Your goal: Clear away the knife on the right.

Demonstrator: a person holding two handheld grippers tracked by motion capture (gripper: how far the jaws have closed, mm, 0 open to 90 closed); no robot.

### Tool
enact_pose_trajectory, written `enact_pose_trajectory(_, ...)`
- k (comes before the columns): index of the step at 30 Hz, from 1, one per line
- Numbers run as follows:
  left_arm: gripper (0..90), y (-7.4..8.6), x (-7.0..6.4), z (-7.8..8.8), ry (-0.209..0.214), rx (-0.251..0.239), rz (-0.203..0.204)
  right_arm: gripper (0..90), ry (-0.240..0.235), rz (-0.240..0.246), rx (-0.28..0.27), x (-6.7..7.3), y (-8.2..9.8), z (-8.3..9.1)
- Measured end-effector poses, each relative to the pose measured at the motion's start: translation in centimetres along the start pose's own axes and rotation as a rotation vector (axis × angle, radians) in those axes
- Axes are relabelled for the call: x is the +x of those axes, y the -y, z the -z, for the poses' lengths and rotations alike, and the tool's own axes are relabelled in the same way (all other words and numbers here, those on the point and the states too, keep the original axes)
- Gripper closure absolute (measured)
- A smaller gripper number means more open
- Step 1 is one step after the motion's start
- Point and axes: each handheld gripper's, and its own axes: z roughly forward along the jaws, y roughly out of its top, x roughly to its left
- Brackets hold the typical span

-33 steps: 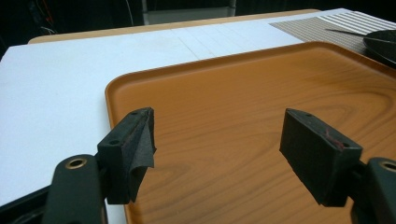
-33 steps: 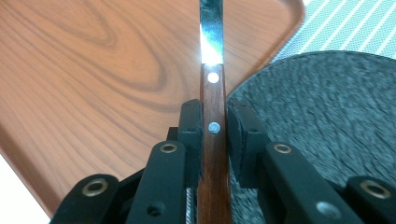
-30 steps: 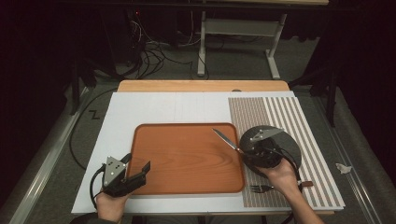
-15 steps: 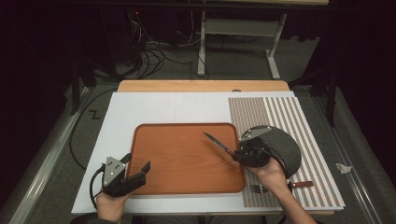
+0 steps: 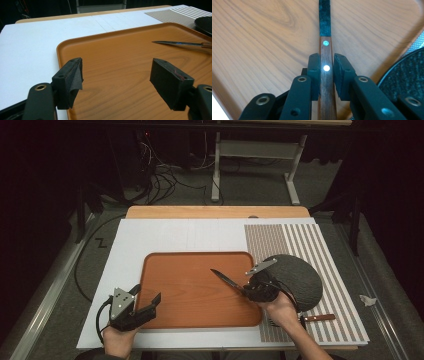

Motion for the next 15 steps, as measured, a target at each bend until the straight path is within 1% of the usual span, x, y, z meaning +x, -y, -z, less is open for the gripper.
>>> enact_pose_trajectory(7,26.7,0.00,0.01,0.02,0.000,0.002,-0.003,78.4,-0.004,0.005,0.013,0.25,0.11,-0.46)
enact_pose_trajectory(9,26.6,0.00,0.01,0.04,0.001,0.001,-0.002,78.3,0.006,0.023,0.007,0.35,0.24,-0.56)
enact_pose_trajectory(12,26.6,-0.01,0.02,0.04,0.001,0.001,-0.002,78.3,0.003,0.021,0.011,0.53,0.38,-0.66)
enact_pose_trajectory(13,26.6,-0.01,0.01,0.04,0.001,0.001,-0.002,78.2,0.003,0.031,0.015,0.56,0.41,-0.76)
enact_pose_trajectory(15,26.6,-0.01,0.01,0.06,0.001,0.000,-0.002,78.0,0.006,0.035,0.021,0.73,0.47,-0.94)
